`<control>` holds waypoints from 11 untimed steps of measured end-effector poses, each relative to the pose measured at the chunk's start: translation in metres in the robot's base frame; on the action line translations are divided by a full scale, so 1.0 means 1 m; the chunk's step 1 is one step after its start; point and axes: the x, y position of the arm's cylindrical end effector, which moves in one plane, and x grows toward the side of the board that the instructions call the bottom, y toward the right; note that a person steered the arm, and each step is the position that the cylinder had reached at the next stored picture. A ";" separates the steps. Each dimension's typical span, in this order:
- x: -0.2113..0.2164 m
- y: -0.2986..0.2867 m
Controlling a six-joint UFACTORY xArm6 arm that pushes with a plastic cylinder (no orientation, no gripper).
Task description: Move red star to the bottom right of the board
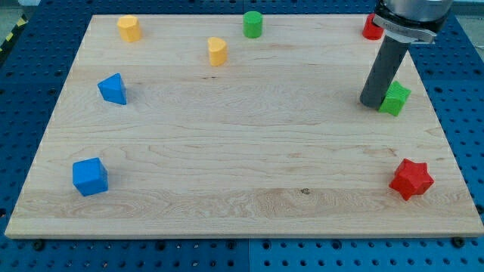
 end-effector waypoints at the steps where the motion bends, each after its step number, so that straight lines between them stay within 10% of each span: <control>1: 0.000 0.000; 5: 0.117 -0.031; 11: 0.125 -0.020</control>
